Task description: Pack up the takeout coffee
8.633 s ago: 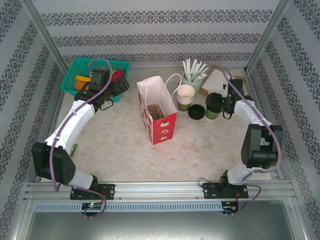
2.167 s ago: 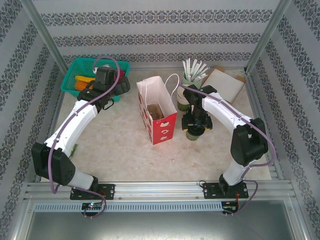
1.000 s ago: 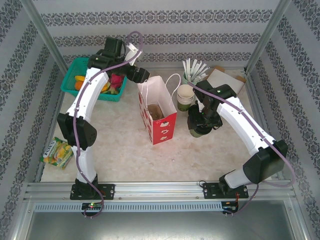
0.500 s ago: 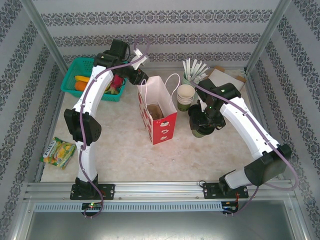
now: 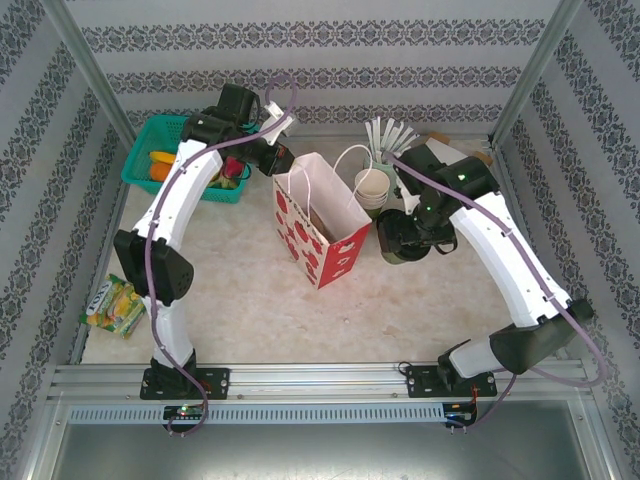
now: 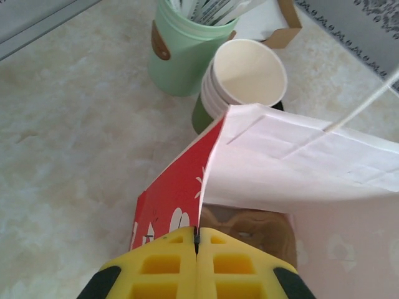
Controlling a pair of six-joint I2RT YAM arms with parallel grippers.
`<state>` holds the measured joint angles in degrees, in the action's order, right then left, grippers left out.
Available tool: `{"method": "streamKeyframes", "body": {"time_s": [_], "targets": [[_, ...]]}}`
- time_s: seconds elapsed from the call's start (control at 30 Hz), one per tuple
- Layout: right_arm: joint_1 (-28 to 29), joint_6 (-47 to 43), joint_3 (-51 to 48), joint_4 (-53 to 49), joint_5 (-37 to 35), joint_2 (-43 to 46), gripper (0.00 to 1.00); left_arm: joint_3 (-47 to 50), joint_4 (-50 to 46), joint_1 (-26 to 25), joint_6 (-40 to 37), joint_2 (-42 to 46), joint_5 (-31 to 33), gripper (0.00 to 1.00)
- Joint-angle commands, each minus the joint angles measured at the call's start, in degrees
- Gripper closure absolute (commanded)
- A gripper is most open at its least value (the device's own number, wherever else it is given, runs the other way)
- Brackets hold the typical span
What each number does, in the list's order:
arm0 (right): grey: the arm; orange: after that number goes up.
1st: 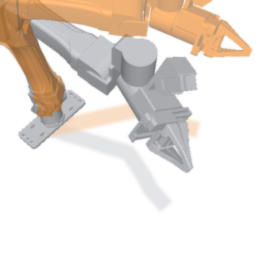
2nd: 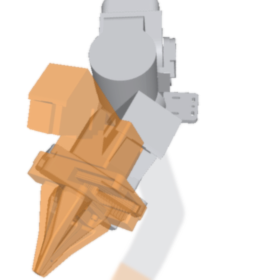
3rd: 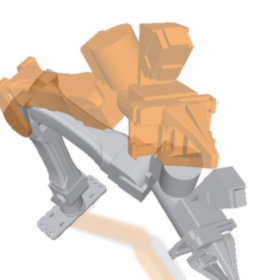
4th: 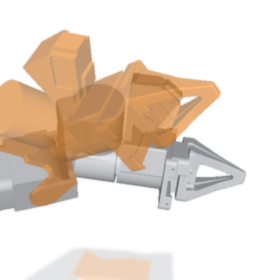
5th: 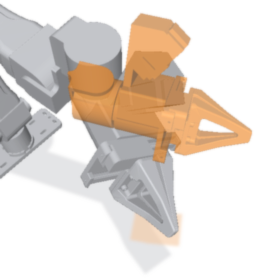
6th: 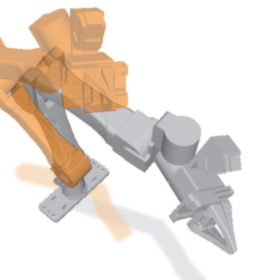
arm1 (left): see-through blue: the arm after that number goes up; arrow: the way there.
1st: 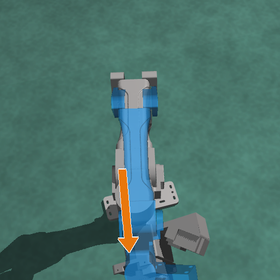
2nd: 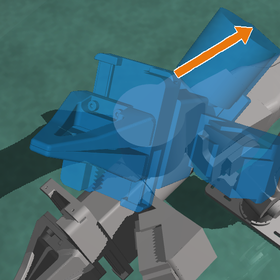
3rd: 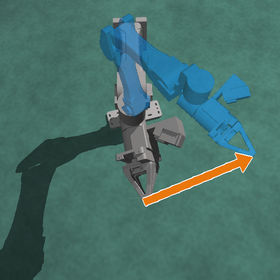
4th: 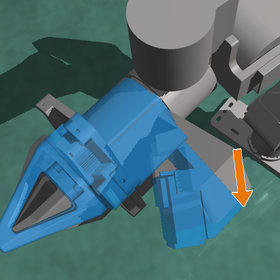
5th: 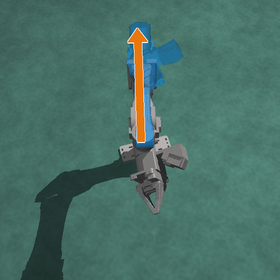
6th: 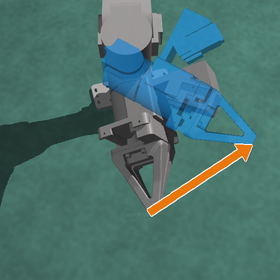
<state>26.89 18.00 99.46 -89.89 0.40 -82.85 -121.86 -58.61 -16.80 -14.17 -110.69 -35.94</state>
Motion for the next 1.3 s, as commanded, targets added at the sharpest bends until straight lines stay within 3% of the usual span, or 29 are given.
{"method": "streamKeyframes", "body": {"time_s": [0.0, 0.2, 0.4, 0.77, 1.0, 1.27], "targets": [[1.0, -1.3, 4.9, -3.7, -0.5, 1.4, 0.36, 2.8, 3.8, -1.7, 4.4, 3.5, 1.0, 1.0], [1.6, -1.3, 13.5, -7.9, -2.9, 0.9, 0.36, 8.6, 7.4, -3.0, 8.8, 6.7, 7.3, 1.0], [4.0, -1.2, 19.7, -7.6, -3.0, -0.6, 0.37, 10.4, 9.4, -3.1, 13.9, 7.8, 7.5, 1.0], [12.4, -4.1, 34.5, -4.1, -1.7, -8.9, 0.37, 14.6, 10.8, -4.6, 15.5, 10.2, 8.6, 1.0], [14.2, -5.6, 35.4, -0.3, 1.9, -13.4, 0.37, 16.5, 11.9, -5.3, 17.7, 11.2, 9.6, 1.0], [14.9, -6.0, 36.6, -3.2, 1.3, -17.5, 0.37, 15.2, 10.8, -5.3, 18.1, 10.3, 9.9, 1.0]]}}
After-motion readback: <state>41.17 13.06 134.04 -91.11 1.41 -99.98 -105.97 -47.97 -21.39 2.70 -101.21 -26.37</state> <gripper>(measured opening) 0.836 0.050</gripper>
